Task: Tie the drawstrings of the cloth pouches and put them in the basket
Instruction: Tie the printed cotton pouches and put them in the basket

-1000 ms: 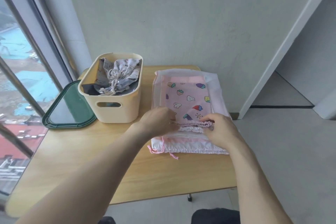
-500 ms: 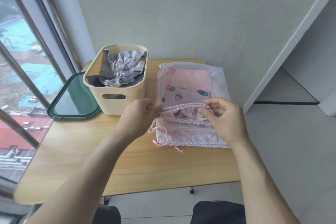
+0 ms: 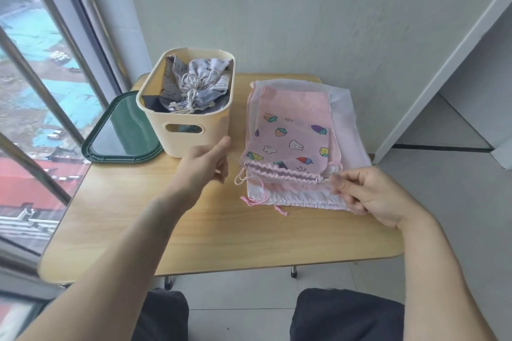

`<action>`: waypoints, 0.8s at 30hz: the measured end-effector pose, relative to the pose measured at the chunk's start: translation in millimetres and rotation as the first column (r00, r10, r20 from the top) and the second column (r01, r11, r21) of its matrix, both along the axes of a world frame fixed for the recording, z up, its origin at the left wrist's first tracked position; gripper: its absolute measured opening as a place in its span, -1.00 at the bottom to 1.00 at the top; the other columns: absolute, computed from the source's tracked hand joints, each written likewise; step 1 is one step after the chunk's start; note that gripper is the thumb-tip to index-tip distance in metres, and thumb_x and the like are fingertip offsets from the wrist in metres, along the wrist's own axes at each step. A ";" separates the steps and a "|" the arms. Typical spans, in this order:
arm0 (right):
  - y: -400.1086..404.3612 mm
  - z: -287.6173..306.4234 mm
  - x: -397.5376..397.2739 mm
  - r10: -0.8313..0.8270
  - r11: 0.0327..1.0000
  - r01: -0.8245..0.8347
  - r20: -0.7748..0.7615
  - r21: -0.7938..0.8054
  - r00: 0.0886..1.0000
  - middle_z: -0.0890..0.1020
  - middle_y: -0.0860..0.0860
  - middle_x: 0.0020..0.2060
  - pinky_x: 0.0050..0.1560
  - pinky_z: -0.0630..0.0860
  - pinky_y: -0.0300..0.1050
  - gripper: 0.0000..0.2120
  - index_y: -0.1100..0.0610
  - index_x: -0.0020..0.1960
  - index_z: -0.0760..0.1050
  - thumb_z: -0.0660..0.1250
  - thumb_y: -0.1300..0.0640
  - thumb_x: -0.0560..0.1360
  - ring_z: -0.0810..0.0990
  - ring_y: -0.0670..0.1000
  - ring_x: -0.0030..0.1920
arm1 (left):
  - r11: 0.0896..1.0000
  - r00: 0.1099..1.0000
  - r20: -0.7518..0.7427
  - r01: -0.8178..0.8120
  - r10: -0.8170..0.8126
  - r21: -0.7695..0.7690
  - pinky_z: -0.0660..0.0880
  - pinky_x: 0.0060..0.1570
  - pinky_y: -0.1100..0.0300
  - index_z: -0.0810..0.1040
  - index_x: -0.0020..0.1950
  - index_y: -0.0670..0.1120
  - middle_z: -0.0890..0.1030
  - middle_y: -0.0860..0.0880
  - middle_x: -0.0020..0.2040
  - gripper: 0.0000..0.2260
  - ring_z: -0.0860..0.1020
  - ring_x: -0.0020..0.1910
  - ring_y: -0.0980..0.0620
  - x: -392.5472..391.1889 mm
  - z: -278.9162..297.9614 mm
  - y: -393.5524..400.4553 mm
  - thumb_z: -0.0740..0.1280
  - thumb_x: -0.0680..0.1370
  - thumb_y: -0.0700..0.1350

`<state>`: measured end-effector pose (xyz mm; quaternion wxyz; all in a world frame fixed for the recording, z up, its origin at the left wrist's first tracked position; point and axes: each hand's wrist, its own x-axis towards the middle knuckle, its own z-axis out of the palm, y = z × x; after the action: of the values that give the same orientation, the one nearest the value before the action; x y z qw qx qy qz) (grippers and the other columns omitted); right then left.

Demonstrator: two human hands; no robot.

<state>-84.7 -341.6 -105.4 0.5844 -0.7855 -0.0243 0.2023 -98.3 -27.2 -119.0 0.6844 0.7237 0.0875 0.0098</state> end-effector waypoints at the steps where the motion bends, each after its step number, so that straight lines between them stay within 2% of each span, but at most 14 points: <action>1: 0.0 1.0 -1.0 -0.016 0.997 0.017 -0.014 0.070 1.000 0.36 0.04 -0.49 -0.52 0.25 -0.26 -0.57 0.22 -0.28 0.52 0.39 -0.17 0.41 0.26 -0.05 -0.54 | 0.990 1.000 0.030 -0.001 0.005 -0.141 0.41 -0.21 0.07 0.37 -0.34 -0.11 0.46 -0.05 -0.44 -0.61 0.45 -0.37 -0.02 1.3 1.5 -1.9 0.27 0.65 0.02; 3: 4.1 1.2 -1.2 -0.104 0.977 0.109 -0.037 0.185 0.994 0.32 0.03 -0.46 -0.48 0.21 -0.23 -0.56 0.15 -0.33 0.38 0.31 -0.15 0.54 0.24 -0.02 -0.50 | 0.928 0.994 0.112 0.040 0.002 -0.370 0.38 -0.14 0.09 0.48 -0.34 -0.07 0.50 -0.04 -0.35 -0.67 0.47 -0.28 0.02 1.9 6.1 -4.7 0.28 0.62 -0.02; 5: 10.7 -2.0 -1.1 -0.179 0.957 0.185 -0.047 0.225 0.983 0.33 0.04 -0.44 -0.45 0.20 -0.19 -0.58 0.12 -0.32 0.30 0.29 -0.09 0.61 0.25 -0.01 -0.47 | 0.842 0.983 0.184 0.113 -0.017 -0.527 0.40 0.05 0.06 0.61 -0.35 -0.03 0.59 0.00 -0.27 -0.67 0.52 -0.14 0.00 0.1 12.4 -8.3 0.26 0.60 -0.06; 7: 14.6 -6.4 -1.0 -0.223 0.950 0.230 -0.056 0.213 0.973 0.34 0.05 -0.44 -0.45 0.21 -0.18 -0.58 0.10 -0.33 0.30 0.31 -0.03 0.62 0.26 0.00 -0.48 | 0.747 0.981 0.195 0.137 -0.010 -0.650 0.41 0.29 0.02 0.64 -0.42 -0.08 0.65 0.00 -0.29 -0.60 0.58 0.00 -0.04 -2.5 18.0 -11.6 0.24 0.58 -0.08; 8: 14.9 -7.0 -1.0 -0.242 0.946 0.251 -0.068 0.207 0.968 0.35 0.05 -0.44 -0.46 0.22 -0.18 -0.59 0.10 -0.34 0.31 0.32 -0.02 0.62 0.27 -0.01 -0.49 | 0.724 0.983 0.181 0.119 0.008 -0.679 0.41 0.33 0.02 0.61 -0.50 -0.08 0.64 0.01 -0.35 -0.55 0.61 0.01 -0.04 -2.7 19.2 -12.1 0.22 0.58 -0.11; 10: 12.9 -4.2 -1.4 -0.277 0.934 0.290 -0.091 0.207 0.957 0.38 0.04 -0.45 -0.48 0.23 -0.20 -0.59 0.10 -0.34 0.33 0.34 -0.01 0.61 0.30 -0.02 -0.51 | 0.691 0.989 0.141 0.064 0.055 -0.720 0.46 0.28 0.01 0.48 -0.59 -0.04 0.52 0.02 -0.51 -0.47 0.63 -0.21 -0.01 -1.9 19.4 -9.1 0.19 0.62 -0.15; 12: 10.0 -0.7 -1.6 -0.315 0.922 0.326 -0.087 0.210 0.945 0.43 0.03 -0.46 -0.51 0.25 -0.21 -0.61 0.10 -0.32 0.35 0.35 -0.02 0.60 0.34 -0.03 -0.52 | 0.635 0.993 0.097 0.029 0.072 -0.772 0.51 0.14 0.06 0.24 -0.57 0.00 0.24 0.05 -0.59 -0.47 0.36 -0.51 0.04 -1.2 18.0 -4.6 0.19 0.62 -0.15; 13: 9.8 0.2 -1.7 -0.337 0.911 0.345 -0.074 0.224 0.938 0.46 0.04 -0.46 -0.52 0.28 -0.21 -0.61 0.10 -0.32 0.35 0.34 -0.03 0.61 0.37 -0.02 -0.51 | 0.608 0.995 0.083 0.031 0.057 -0.793 0.53 0.04 0.10 0.15 -0.53 0.03 0.11 0.06 -0.56 -0.48 0.19 -0.54 0.05 -1.2 17.3 -2.9 0.19 0.63 -0.14; 15: 14.1 -0.5 -1.7 -0.390 0.865 0.385 -0.052 0.322 0.919 0.51 0.03 -0.45 -0.49 0.38 -0.20 -0.59 0.09 -0.34 0.33 0.31 -0.01 0.63 0.46 -0.01 -0.47 | 0.581 0.999 0.032 0.016 0.016 -0.814 0.49 -0.26 0.22 0.13 -0.52 0.04 -0.01 0.06 -0.49 -0.48 0.01 -0.51 0.06 -1.2 16.9 -2.9 0.17 0.64 -0.11; 16: 18.5 -0.5 -1.5 -0.407 0.823 0.391 -0.051 0.413 0.912 0.53 0.03 -0.43 -0.43 0.43 -0.19 -0.58 0.09 -0.35 0.33 0.30 0.00 0.63 0.50 -0.01 -0.43 | 0.595 1.000 0.001 0.001 -0.001 -0.803 0.40 -0.41 0.25 0.15 -0.53 0.03 -0.02 0.06 -0.48 -0.48 -0.02 -0.51 0.06 -1.0 17.7 -3.8 0.16 0.64 -0.09; 18: 27.6 1.0 -2.6 -0.391 0.703 0.344 -0.066 0.623 0.918 0.54 0.02 -0.36 -0.26 0.53 -0.16 -0.56 0.08 -0.41 0.35 0.30 0.00 0.60 0.56 0.01 -0.30 | 0.701 0.998 -0.053 -0.024 -0.019 -0.713 0.22 -0.55 0.26 0.15 -0.49 0.01 -0.03 0.05 -0.45 -0.51 -0.04 -0.49 0.05 1.0 16.0 -8.1 0.15 0.65 -0.07; 21: 43.3 6.6 -10.1 -0.278 0.575 0.217 -0.062 0.789 0.959 0.63 0.05 -0.23 0.04 0.59 -0.09 -0.51 0.07 -0.48 0.38 0.22 -0.04 0.61 0.65 0.05 -0.10 | 0.910 0.996 -0.077 0.004 -0.039 -0.416 0.13 -0.52 0.26 0.03 -0.32 -0.01 0.03 0.04 -0.47 -0.58 0.02 -0.51 0.04 0.5 11.1 -18.0 0.18 0.66 -0.09; 23: 54.2 11.7 -17.5 -0.197 0.545 0.163 -0.064 0.822 0.978 0.67 0.05 -0.23 0.11 0.59 -0.04 -0.43 0.05 -0.51 0.48 0.14 -0.02 0.65 0.68 0.09 -0.02 | 0.981 0.995 -0.063 0.066 -0.078 -0.182 0.13 -0.47 0.22 0.13 -0.37 -0.03 0.15 0.05 -0.54 -0.57 0.12 -0.54 0.04 -2.3 8.9 -24.3 0.20 0.67 -0.11; 24: 58.9 13.3 -20.5 -0.148 0.532 0.140 -0.071 0.835 0.986 0.67 0.05 -0.27 0.09 0.61 -0.02 -0.42 0.04 -0.52 0.49 0.11 -0.01 0.65 0.69 0.11 -0.04 | 0.991 0.992 -0.068 0.104 -0.110 -0.083 0.13 -0.44 0.19 0.18 -0.38 -0.04 0.19 0.04 -0.55 -0.57 0.15 -0.53 0.03 -4.1 8.9 -25.6 0.21 0.67 -0.10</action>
<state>-105.2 -282.7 -92.1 0.9023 -0.4120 -0.0554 0.1140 -102.5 -52.7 -110.0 0.7086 0.6995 0.0734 -0.0567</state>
